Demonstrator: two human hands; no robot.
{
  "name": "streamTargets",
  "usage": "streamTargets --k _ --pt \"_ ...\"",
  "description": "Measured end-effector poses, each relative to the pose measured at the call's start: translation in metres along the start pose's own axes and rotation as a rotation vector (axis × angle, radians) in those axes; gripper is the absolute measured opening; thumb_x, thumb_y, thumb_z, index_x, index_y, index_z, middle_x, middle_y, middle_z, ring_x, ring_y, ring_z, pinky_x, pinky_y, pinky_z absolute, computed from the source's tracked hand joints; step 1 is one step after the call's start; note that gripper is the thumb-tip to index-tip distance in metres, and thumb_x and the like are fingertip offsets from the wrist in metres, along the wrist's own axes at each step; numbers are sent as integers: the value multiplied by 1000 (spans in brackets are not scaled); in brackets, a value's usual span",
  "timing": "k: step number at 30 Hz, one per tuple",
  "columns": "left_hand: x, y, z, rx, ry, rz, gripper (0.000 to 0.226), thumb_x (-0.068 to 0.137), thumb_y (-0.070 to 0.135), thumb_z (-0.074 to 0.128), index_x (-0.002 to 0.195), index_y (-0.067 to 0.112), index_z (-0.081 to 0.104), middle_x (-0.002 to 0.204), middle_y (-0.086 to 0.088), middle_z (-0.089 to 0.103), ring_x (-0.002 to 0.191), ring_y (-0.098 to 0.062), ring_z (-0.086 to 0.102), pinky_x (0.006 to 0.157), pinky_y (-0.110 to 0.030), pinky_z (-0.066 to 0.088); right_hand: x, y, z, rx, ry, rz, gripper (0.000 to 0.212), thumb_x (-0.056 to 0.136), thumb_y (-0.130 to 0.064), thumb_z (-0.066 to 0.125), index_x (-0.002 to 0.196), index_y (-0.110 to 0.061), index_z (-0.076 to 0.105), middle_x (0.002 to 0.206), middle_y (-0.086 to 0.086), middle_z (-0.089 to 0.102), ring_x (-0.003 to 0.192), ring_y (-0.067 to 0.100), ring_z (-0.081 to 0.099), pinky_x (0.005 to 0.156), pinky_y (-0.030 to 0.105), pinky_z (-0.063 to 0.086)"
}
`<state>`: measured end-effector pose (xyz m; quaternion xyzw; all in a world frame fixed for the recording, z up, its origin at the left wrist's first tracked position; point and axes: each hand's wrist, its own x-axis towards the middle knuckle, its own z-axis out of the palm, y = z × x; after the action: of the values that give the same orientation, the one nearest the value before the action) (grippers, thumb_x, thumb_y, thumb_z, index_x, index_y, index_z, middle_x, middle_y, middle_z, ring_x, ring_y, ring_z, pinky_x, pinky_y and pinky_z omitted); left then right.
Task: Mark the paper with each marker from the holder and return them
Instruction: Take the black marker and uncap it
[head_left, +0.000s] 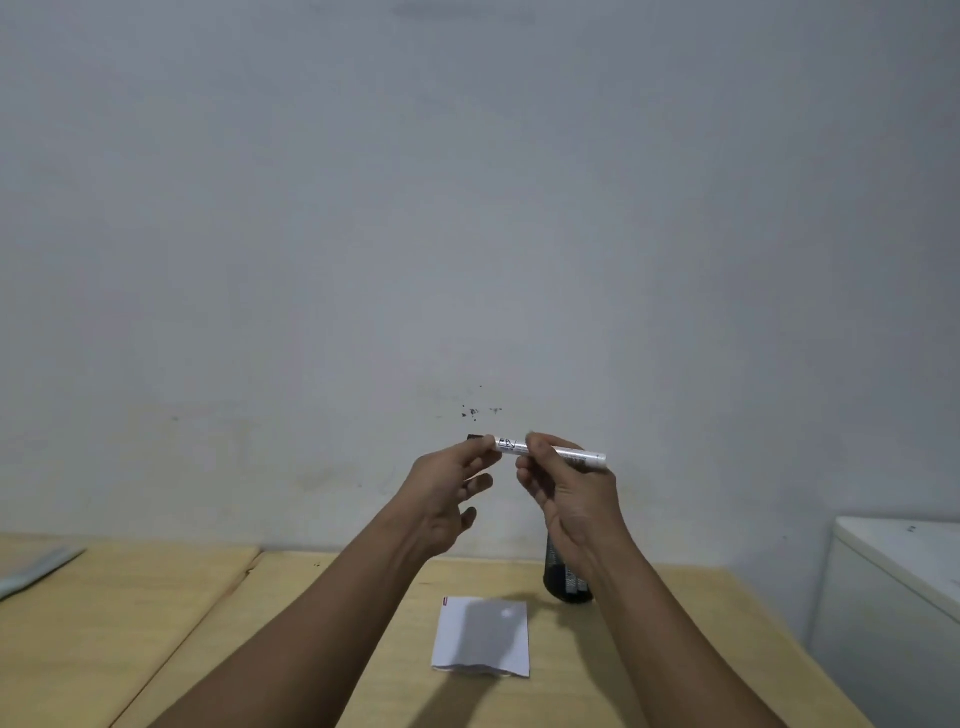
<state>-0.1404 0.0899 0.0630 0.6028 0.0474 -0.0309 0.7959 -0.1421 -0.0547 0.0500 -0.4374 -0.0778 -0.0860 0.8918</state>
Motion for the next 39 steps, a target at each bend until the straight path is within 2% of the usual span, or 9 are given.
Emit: streamTargets --k 5,9,15,20,23,25,32,36,39 --pt "-1 -2 -5 -19 34 1 24 84 46 70 94 24 72 87 17 77 87 -10 57 73 -35 34 -2 4 2 -125 -46 -65 12 82 2 76 93 7 74 77 21 73 71 28 69 74 30 63" --pt "5 -5 -7 -54 113 -16 24 85 47 70 88 23 73 79 15 75 80 -11 58 82 -38 33 -5 12 -2 -331 -86 -157 14 81 -1 80 94 -4 79 88 14 80 82 25 74 84 31 61" --pt "23 -18 -27 -11 216 -3 27 85 46 70 87 20 73 85 12 74 80 -14 56 83 -40 35 -8 27 -16 -539 -166 -243 17 82 -1 78 97 -10 81 96 -2 82 94 7 75 77 14 53" --pt "51 -62 -68 413 309 248 12 82 33 75 90 24 77 86 11 72 87 -14 62 83 -34 45 -2 43 -34 -532 -158 -210 19 78 3 81 95 -5 78 79 -9 80 66 3 70 60 10 51" --pt "67 -95 -91 891 374 260 6 79 39 73 77 36 68 79 21 68 90 -9 63 87 -38 36 6 60 -45 -548 -124 -187 20 76 8 80 94 0 74 78 1 79 74 15 75 72 24 59" --pt "76 -111 -103 1036 364 253 5 81 38 71 80 33 68 80 19 69 90 -8 64 82 -37 29 11 71 -52 -517 -111 -162 16 78 9 78 91 3 72 73 7 77 71 22 74 73 31 62" --pt "91 -142 -119 1203 325 222 11 81 37 64 89 32 70 87 16 72 95 -7 62 77 -34 20 23 101 -65 -503 -72 -51 14 86 0 75 92 4 63 64 9 72 62 23 71 65 36 62" --pt "100 -149 -132 1240 257 195 33 81 43 67 113 34 64 93 17 70 106 -9 61 80 -37 24 30 118 -67 -517 -72 23 15 90 -4 70 92 6 59 68 15 71 61 27 67 60 34 57" --pt "95 -152 -132 1271 284 228 52 77 47 68 125 35 52 111 15 64 113 -12 55 88 -39 26 34 132 -67 -487 -74 94 11 93 -6 66 98 4 67 77 19 72 65 27 67 63 36 58"
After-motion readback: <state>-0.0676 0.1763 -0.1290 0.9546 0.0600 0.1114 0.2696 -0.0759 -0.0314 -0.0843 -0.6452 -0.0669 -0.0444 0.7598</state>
